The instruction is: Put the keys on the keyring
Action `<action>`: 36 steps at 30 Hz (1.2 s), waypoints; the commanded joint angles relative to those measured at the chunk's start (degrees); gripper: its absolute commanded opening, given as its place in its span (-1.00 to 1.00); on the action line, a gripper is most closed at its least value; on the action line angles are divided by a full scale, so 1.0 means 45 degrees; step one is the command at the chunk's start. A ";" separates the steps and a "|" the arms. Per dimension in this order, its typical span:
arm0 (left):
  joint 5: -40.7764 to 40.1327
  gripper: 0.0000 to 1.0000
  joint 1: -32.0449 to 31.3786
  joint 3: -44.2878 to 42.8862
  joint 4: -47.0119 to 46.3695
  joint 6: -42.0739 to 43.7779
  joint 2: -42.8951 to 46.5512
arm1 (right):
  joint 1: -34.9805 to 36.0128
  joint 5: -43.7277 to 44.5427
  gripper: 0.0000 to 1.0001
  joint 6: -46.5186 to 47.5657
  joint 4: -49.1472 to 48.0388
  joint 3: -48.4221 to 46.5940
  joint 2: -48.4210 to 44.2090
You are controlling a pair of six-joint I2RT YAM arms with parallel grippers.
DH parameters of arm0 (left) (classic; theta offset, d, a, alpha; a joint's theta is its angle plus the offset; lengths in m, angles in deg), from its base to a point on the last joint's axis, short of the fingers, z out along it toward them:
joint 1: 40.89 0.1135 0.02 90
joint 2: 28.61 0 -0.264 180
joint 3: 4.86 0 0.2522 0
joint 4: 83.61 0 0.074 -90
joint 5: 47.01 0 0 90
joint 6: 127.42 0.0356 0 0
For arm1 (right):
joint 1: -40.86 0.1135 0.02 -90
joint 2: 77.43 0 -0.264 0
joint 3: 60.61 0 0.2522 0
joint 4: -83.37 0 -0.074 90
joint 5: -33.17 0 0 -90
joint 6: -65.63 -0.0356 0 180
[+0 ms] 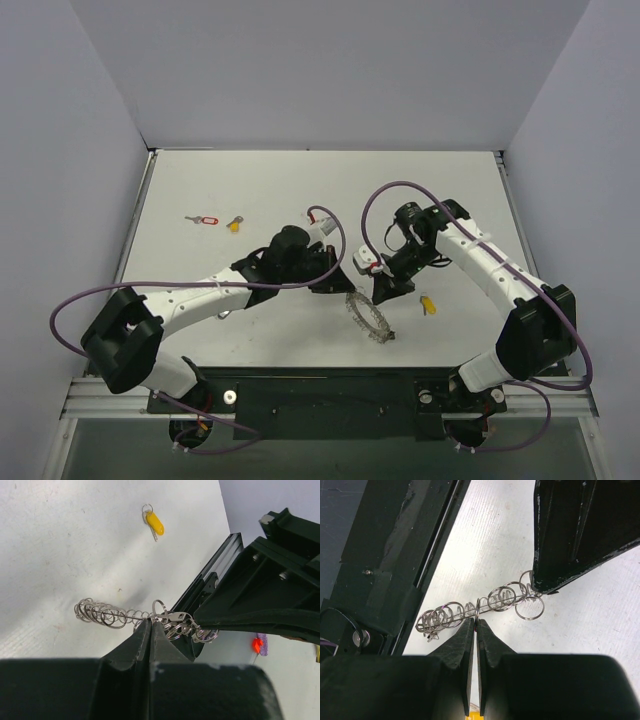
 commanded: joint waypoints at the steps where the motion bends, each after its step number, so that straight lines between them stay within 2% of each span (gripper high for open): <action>1: 0.0005 -1.00 -0.0180 -0.1018 -0.0111 0.1914 0.0309 | -0.0318 -0.1135 -1.00 0.0304 0.0653 0.0120 -0.0294; 3: -0.0619 -1.00 -0.0375 -0.1252 0.0298 0.2813 0.0446 | -0.0435 -0.1253 -0.99 0.0265 0.0653 0.0140 -0.0294; 6: -0.0991 -1.00 -0.0416 -0.1330 0.0379 0.4218 0.0603 | -0.0533 -0.1312 -0.86 0.0265 0.0634 0.0140 -0.0293; 11: -0.1129 -1.00 -0.0435 -0.1311 0.0359 0.6076 0.0876 | -0.0767 -0.1585 -0.50 0.0206 0.0672 0.0179 -0.0410; 18: -0.0466 -1.00 -0.0494 -0.1447 0.0437 0.8555 0.1150 | -0.1158 -0.2541 -0.37 -0.0612 0.0129 0.0023 -0.0255; 22: -0.0523 -1.00 -0.0669 -0.1312 0.0282 0.9164 0.1247 | -0.1178 -0.3303 -0.35 -0.2717 -0.1061 0.0120 0.0057; 25: -0.0699 -1.00 -0.0709 -0.0922 -0.0148 0.9184 0.1423 | -0.1100 -0.2701 -0.31 -0.4903 -0.2622 0.0237 0.0195; 28: -0.0816 -1.00 -0.0825 -0.0589 -0.0694 0.9067 0.1579 | -0.1022 -0.1570 -0.30 -1.0806 -0.7257 0.1249 -0.0155; 30: -0.0875 -1.00 -0.0806 -0.0277 -0.1084 0.8892 0.1658 | -0.1002 -0.1468 -0.30 -1.2674 -0.9433 0.1953 -0.0293; 36: -0.0953 -1.00 -0.0845 -0.0100 -0.1515 0.8637 0.1658 | -0.1021 -0.2149 -0.35 -1.2997 -0.9757 0.2151 0.0038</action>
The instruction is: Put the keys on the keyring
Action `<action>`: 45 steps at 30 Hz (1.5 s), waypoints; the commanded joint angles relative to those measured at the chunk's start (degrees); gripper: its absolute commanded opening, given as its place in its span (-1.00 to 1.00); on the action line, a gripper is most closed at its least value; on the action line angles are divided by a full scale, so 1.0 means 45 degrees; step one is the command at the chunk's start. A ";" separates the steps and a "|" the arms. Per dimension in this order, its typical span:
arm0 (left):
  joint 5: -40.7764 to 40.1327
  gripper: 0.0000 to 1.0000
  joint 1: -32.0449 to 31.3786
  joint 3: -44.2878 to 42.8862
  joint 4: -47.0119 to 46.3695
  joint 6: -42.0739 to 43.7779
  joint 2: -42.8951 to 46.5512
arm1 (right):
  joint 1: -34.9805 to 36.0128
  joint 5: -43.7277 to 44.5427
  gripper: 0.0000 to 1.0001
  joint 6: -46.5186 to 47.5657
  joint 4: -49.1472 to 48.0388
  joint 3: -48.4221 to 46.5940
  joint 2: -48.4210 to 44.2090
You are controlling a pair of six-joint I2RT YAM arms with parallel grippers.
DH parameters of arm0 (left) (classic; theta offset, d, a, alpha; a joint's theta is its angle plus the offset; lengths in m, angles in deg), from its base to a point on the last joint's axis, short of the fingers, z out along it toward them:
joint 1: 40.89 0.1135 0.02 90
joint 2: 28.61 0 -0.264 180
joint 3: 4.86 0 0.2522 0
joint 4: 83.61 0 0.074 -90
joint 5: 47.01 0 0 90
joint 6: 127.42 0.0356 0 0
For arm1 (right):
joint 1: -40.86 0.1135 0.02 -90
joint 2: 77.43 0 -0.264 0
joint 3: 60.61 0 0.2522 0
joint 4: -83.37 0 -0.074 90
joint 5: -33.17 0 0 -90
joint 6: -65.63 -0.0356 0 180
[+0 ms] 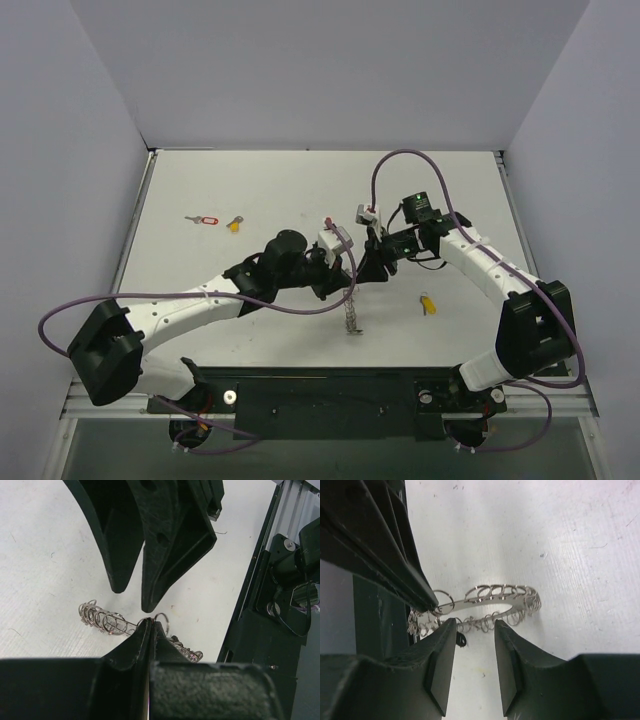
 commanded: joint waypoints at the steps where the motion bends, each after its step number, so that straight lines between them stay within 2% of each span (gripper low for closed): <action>1: -0.0147 -1.00 -0.0063 -0.0013 -0.1394 -0.0188 0.0449 | 0.0047 -0.0932 -0.37 -0.1860 -0.1641 0.0048 0.0039; 4: -0.0381 -1.00 -0.0063 0.0085 -0.1473 -0.0285 0.0488 | 0.0086 -0.1791 -0.39 -0.1530 -0.1369 0.0049 0.0019; 8: -0.0752 -1.00 -0.0064 0.0241 -0.1629 -0.0423 0.0604 | 0.0047 -0.2203 -0.35 -0.0103 0.0057 -0.0244 0.0136; 18: -0.0948 -1.00 -0.0005 0.0476 -0.1981 -0.0599 0.0702 | -0.0188 -0.2711 -0.19 0.0093 0.0430 -0.0166 0.0292; 26: -0.0792 -1.00 0.0015 0.0573 -0.2215 -0.0794 0.0742 | 0.0242 -0.2633 -0.20 0.0133 0.0410 -0.0244 0.0702; 34: -0.0948 -1.00 0.0131 0.0710 -0.2234 -0.0892 0.0664 | 0.0281 -0.2926 -0.52 0.0366 0.0605 -0.0283 0.0664; 40: -0.0909 -1.00 0.0327 0.0808 -0.2098 -0.0950 0.0800 | 0.0320 -0.3121 -0.97 0.0678 0.0936 -0.0342 0.0625; 45: -0.0890 -1.00 0.0347 0.0925 -0.2312 -0.1165 0.0761 | 0.0379 -0.3102 -1.00 0.0992 0.1307 -0.0458 0.0527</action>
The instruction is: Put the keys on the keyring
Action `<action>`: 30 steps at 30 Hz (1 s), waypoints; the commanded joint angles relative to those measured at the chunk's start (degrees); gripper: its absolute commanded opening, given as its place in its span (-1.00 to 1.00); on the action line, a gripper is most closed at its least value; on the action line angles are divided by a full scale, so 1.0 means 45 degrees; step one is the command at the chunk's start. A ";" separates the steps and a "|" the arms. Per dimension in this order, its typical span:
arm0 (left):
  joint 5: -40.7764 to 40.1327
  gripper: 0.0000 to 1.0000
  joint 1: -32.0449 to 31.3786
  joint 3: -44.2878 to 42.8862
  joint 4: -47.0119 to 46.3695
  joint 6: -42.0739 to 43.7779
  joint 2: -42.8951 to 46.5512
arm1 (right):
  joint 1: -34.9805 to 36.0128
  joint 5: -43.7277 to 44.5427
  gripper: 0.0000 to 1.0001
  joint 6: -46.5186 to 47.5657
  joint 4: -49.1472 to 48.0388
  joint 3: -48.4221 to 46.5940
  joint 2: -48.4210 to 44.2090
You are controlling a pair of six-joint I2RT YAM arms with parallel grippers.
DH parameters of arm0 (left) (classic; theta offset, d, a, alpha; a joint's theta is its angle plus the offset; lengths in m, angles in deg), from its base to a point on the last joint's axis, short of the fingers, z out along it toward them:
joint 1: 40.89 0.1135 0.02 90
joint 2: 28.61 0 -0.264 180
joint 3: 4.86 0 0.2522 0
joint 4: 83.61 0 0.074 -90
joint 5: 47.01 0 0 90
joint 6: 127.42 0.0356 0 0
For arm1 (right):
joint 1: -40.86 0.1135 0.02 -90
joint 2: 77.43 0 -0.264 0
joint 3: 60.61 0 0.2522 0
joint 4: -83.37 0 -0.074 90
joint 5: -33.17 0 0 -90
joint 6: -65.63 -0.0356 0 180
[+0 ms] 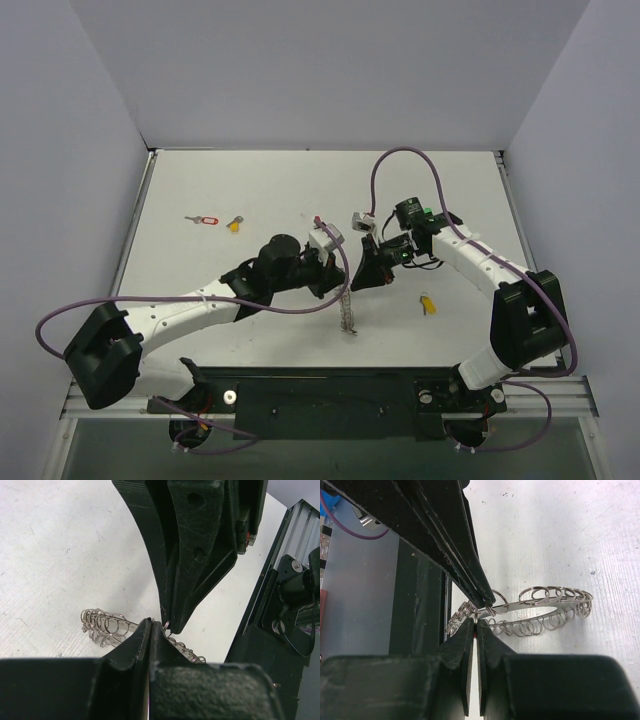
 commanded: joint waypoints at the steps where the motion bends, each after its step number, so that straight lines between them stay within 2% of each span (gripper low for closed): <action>1: -0.0006 -1.00 0.0099 0.0002 -0.1093 -0.0242 0.0450 | 0.0155 -0.0799 -1.00 0.0671 0.0886 -0.0469 -0.0231; 8: -0.0279 -1.00 0.0332 0.0450 -0.1853 -0.1490 0.0470 | 0.0429 0.0389 -1.00 0.2640 0.2893 -0.1229 -0.0542; 10: -0.0318 -0.78 0.0605 0.0781 -0.2262 -0.2115 0.0528 | 0.0468 0.0993 -1.00 0.2975 0.3500 -0.1620 -0.0640; 11: -0.0318 -0.60 0.0684 0.0938 -0.2459 -0.2543 0.0664 | 0.0468 0.1171 -1.00 0.3228 0.3716 -0.1853 -0.0680; 12: -0.0338 -0.52 0.0859 0.1326 -0.2925 -0.2721 0.0742 | 0.0487 0.1579 -1.00 0.3927 0.4318 -0.2010 -0.0738; 14: -0.0357 -0.21 0.1035 0.1971 -0.3628 -0.3016 0.1287 | 0.0565 0.2107 -1.00 0.5194 0.5411 -0.2382 -0.0700; 16: -0.0513 -0.04 0.1076 0.2615 -0.4234 -0.2939 0.1911 | 0.0721 0.2693 -1.00 0.6929 0.6931 -0.2928 -0.0564; 18: -0.0436 0.02 0.1134 0.3279 -0.4937 -0.2510 0.2536 | 0.0955 0.3181 -1.00 0.8862 0.8649 -0.3513 -0.0388; 21: 0.0925 0.01 0.1095 0.4063 -0.5994 -0.1090 0.3125 | 0.1249 0.3925 -1.00 1.0921 1.0296 -0.4275 -0.0231; 24: 0.1692 0.01 0.0823 0.4649 -0.6853 0.0068 0.3418 | 0.1385 0.4258 -1.00 1.2677 1.0885 -0.4472 -0.0328; 27: 0.1539 -0.06 0.0180 0.4612 -0.7070 0.1140 0.3322 | 0.1444 0.4668 -1.00 1.2996 1.0887 -0.4434 -0.0542; 28: 0.1479 -0.15 0.0003 0.4515 -0.7225 0.1338 0.3167 | 0.1445 0.4727 -1.00 1.2977 1.0886 -0.4434 -0.0621; 30: 0.1110 -0.21 -0.0583 0.4436 -0.7713 0.1846 0.2835 | 0.1445 0.4767 -1.00 1.2860 1.0828 -0.4356 -0.0680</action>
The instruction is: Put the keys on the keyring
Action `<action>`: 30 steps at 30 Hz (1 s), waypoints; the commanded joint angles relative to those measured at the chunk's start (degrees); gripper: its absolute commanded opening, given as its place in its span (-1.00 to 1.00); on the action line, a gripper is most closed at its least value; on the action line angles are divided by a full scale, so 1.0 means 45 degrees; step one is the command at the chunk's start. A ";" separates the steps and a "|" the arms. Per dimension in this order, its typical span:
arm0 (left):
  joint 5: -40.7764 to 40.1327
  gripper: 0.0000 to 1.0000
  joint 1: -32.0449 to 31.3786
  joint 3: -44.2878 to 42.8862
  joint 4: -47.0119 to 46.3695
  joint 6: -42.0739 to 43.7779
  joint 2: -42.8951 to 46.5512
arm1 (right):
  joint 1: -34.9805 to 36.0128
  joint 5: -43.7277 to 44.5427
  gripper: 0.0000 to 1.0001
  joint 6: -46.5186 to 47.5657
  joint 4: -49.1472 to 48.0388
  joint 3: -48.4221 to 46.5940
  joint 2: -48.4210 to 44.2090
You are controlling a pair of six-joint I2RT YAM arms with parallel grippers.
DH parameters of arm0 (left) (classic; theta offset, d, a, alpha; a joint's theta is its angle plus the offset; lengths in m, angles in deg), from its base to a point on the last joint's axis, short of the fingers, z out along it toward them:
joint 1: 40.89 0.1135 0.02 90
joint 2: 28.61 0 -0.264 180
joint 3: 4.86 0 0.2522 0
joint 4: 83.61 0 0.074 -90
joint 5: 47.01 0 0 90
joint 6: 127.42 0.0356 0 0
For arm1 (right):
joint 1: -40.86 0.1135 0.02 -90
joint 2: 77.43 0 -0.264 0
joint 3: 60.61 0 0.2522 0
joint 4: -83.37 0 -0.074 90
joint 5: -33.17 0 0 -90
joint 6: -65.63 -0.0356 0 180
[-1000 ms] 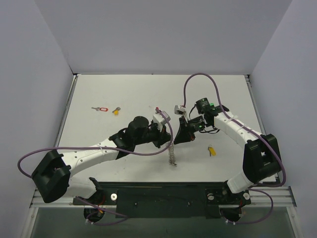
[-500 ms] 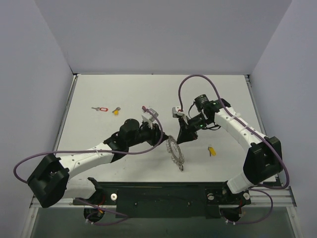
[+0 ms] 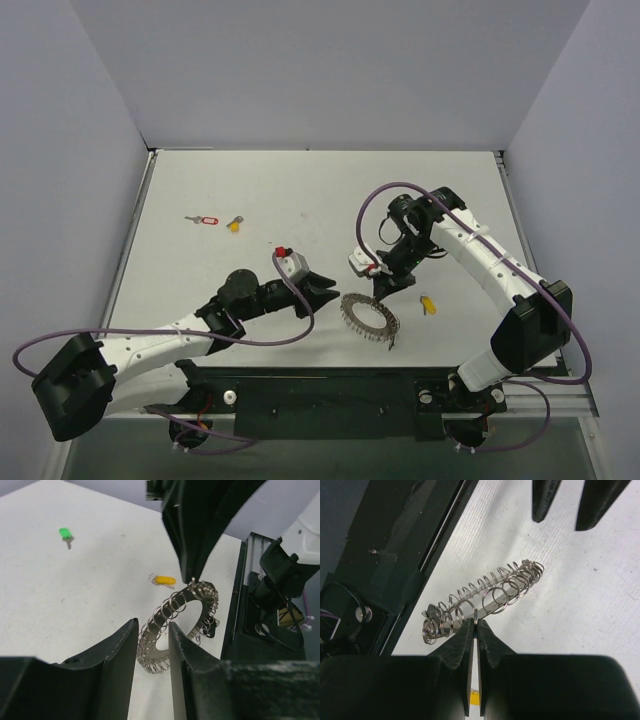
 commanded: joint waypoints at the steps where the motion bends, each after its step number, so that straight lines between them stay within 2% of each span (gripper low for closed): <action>1: -0.0033 -0.24 -0.1204 -0.0295 -0.2278 0.1977 -0.0455 | 0.0022 0.0129 -1.00 0.1062 0.1265 -0.0193 -0.0563; 5: -0.0795 -0.24 -0.2125 -0.0490 -0.2944 0.2429 -0.1002 | 0.0022 -0.0105 -1.00 0.0710 0.0932 0.0100 -0.0700; 14: -0.3723 -0.25 -0.3531 -0.1076 -0.3336 0.3503 -0.2486 | -0.0232 -0.0710 -1.00 0.0163 0.0600 0.0393 -0.0837; 30: -0.4663 -0.27 -0.4334 -0.2052 -0.3883 0.3991 -0.3990 | -0.0877 -0.1395 -1.00 0.0104 0.0483 0.0784 -0.1013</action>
